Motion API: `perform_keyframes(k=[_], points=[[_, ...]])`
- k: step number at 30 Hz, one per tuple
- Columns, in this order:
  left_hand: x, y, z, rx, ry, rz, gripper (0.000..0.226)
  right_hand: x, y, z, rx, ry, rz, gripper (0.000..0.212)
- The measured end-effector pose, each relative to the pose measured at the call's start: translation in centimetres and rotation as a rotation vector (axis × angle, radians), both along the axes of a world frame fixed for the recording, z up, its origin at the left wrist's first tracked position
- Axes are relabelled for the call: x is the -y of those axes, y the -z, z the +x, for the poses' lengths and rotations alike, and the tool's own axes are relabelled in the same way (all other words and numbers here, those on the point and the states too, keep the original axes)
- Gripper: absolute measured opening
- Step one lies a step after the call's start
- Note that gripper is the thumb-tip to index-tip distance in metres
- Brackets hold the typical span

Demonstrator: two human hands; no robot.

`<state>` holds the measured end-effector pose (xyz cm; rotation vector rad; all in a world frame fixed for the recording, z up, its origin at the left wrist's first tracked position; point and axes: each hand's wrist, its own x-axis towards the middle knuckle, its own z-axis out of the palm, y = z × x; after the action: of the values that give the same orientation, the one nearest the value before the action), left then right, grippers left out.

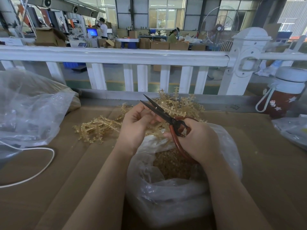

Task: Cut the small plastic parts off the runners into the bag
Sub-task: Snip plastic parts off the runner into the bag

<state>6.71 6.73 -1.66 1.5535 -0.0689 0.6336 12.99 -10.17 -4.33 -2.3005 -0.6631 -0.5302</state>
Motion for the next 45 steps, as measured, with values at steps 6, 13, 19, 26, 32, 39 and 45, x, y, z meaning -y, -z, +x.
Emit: perform_keyframes(k=[6, 13, 19, 26, 32, 39, 45], points=[[0.1, 0.0, 0.1, 0.01, 0.031, 0.016, 0.025, 0.0, 0.1, 0.1, 0.01, 0.011, -0.03, 0.074], [-0.1, 0.1, 0.1, 0.004, 0.022, 0.031, 0.019, 0.0, 0.3, 0.1, -0.001, -0.01, 0.005, 0.072], [-0.1, 0.0, -0.1, -0.011, 0.03, 0.023, 0.019, -0.2, 0.1, -0.1, -0.019, -0.027, 0.039, 0.058], [-0.3, -0.2, -0.1, -0.054, -0.015, -0.078, 0.017, -0.2, 0.2, 0.0, -0.087, -0.058, 0.191, 0.072], [-0.5, -0.1, 0.1, -0.095, -0.109, -0.18, 0.014, 0.0, -0.1, 0.0, -0.164, -0.11, 0.363, 0.049], [-0.6, -0.3, 0.1, -0.212, 0.004, -0.203, 0.013, -0.1, -0.8, 0.0, -0.32, -0.205, 0.431, 0.036], [-0.5, -0.3, 0.4, -0.257, 0.063, -0.296, 0.012, -0.3, -1.4, -0.1, -0.439, -0.219, 0.463, 0.02]])
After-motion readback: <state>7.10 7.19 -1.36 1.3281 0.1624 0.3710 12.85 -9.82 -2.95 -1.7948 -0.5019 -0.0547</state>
